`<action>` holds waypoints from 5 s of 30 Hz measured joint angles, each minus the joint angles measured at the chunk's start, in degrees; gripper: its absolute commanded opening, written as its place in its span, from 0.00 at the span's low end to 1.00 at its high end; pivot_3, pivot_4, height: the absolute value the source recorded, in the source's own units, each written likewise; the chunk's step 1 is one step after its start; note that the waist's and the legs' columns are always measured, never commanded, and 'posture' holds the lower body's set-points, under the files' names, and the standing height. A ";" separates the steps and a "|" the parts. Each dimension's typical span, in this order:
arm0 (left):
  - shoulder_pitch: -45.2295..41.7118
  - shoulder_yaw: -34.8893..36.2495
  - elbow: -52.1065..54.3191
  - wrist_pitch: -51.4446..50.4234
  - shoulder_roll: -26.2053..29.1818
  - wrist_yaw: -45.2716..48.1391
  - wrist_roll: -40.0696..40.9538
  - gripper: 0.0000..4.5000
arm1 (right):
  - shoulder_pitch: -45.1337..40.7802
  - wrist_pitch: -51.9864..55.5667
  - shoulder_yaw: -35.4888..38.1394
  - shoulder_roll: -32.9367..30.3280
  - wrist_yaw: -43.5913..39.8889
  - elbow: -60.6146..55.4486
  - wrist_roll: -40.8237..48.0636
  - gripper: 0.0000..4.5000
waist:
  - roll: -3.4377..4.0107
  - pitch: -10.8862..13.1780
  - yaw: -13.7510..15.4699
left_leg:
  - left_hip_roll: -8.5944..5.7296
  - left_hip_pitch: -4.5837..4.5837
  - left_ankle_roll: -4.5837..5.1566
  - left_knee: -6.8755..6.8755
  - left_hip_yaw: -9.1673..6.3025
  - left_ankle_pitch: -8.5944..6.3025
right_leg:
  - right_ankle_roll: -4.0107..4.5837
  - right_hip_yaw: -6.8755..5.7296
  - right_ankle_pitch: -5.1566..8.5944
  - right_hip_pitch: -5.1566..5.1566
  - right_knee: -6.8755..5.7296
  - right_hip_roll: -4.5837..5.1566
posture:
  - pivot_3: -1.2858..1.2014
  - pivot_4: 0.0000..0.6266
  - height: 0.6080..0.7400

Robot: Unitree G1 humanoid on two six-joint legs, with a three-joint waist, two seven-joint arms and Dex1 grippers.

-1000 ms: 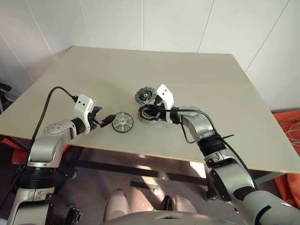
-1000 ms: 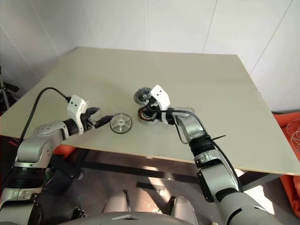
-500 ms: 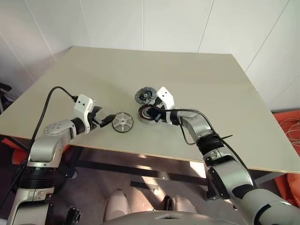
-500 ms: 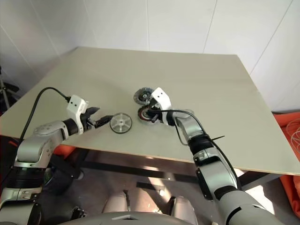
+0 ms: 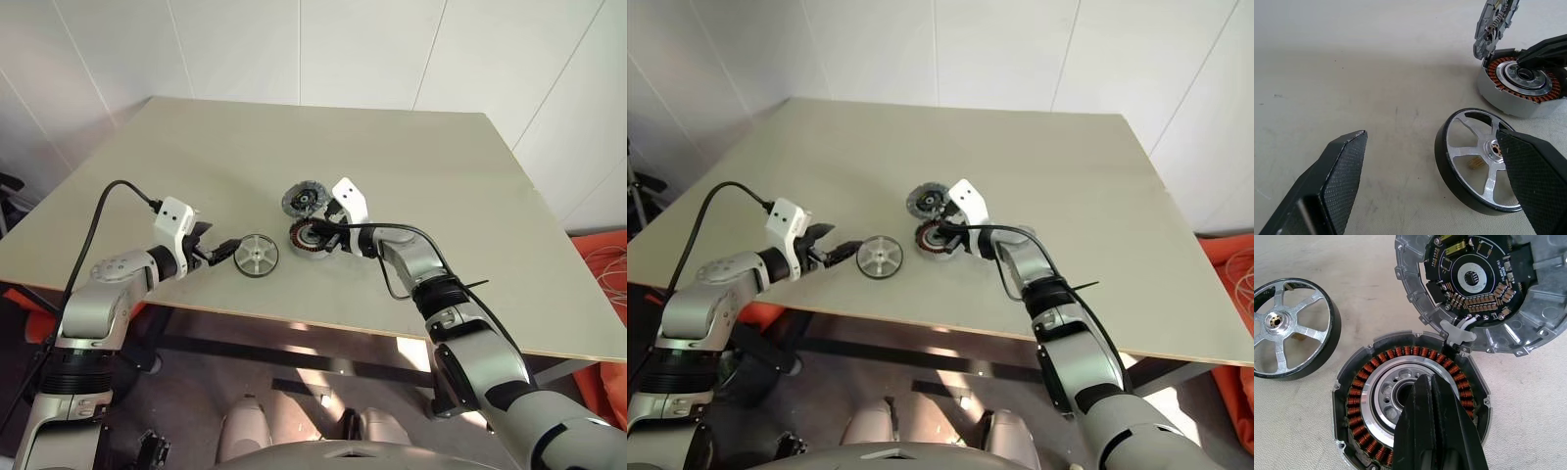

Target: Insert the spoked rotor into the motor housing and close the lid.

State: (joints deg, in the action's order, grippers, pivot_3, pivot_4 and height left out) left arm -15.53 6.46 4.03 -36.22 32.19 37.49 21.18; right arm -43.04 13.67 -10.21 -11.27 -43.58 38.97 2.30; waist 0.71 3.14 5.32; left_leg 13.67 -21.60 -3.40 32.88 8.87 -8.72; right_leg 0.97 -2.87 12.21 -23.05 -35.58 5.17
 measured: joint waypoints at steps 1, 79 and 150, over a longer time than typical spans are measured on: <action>0.00 0.00 0.00 0.00 0.00 0.00 -0.02 1.00 | 0.00 -0.03 0.05 0.00 0.00 -0.05 0.01 0.00 | 0.00 0.00 0.00 | 0.00 0.00 0.00 0.00 0.00 0.00 | 0.00 0.00 0.00 0.00 0.00 0.00 | 0.52 0.00 1.00; -6.02 7.08 -4.17 -23.26 -14.34 -11.61 12.43 1.00 | 6.18 6.13 0.33 -4.43 -2.42 -19.58 0.29 0.00 | -0.01 0.00 0.06 | -0.01 0.04 0.00 0.03 -0.02 0.00 | -0.01 0.01 0.00 0.06 0.05 -0.01 | 0.52 0.00 1.00; -11.85 25.99 -10.92 -36.01 -30.78 -29.36 37.74 0.08 | 8.29 12.02 4.65 -15.47 -6.63 -22.30 5.22 0.00 | -0.09 0.05 0.48 | -0.06 -0.12 0.08 0.07 -0.04 -0.03 | -0.04 -0.03 -0.02 0.16 0.37 0.01 | 0.52 0.00 1.00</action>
State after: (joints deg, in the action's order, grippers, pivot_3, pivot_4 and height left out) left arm -27.38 32.44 -6.89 -72.23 1.41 8.13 58.92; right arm -34.75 25.69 -5.56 -26.73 -50.22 16.67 7.52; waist 0.62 3.19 5.80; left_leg 13.61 -21.72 -3.33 32.96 8.83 -8.76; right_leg 0.92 -2.89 12.19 -22.89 -35.21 5.18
